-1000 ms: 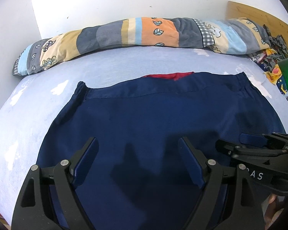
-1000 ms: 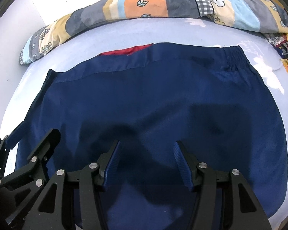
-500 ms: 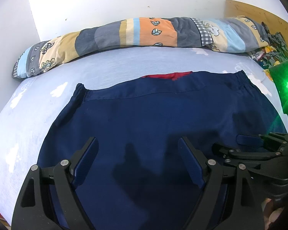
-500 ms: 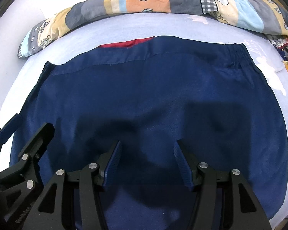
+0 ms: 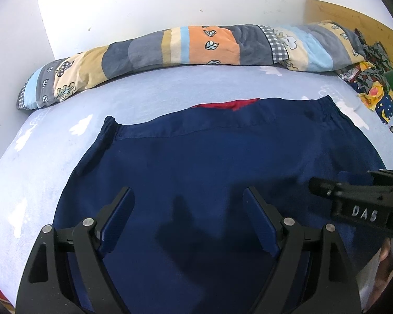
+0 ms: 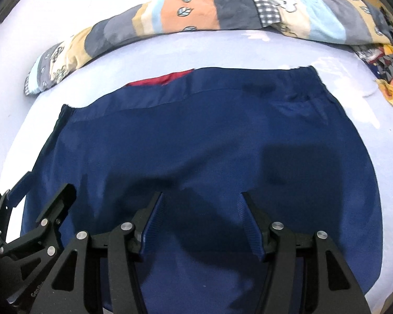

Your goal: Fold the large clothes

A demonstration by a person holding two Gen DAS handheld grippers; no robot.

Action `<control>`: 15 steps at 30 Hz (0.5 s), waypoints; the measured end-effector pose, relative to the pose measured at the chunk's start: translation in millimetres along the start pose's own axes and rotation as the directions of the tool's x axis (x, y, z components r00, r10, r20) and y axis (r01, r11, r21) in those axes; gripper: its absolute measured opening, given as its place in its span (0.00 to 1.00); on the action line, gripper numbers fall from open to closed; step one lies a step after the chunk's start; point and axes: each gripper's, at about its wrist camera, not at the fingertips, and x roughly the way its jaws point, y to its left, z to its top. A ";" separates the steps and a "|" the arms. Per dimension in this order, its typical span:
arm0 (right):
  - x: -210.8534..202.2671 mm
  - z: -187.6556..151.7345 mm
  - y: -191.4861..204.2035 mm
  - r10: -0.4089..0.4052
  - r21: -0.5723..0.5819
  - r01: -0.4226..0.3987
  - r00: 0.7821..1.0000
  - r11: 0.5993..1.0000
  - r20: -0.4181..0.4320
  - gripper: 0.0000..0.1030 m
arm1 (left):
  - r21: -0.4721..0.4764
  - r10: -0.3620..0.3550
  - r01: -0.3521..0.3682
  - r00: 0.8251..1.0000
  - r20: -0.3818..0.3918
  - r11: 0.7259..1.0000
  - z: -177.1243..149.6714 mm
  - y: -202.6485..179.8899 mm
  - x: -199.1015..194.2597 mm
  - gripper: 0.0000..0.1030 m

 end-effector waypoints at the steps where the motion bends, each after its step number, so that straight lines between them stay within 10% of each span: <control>1: -0.7 -0.7 -3.2 -0.002 0.007 0.002 1.000 1.000 -0.001 0.58 | 0.003 -0.001 0.001 1.000 0.000 1.000 -0.4 -0.5 -0.4 0.83; 15: -22.3 -13.6 -41.4 0.001 0.089 -0.002 1.000 0.996 0.016 0.58 | 0.017 -0.040 0.040 0.999 0.001 0.999 0.7 -14.2 -6.2 0.83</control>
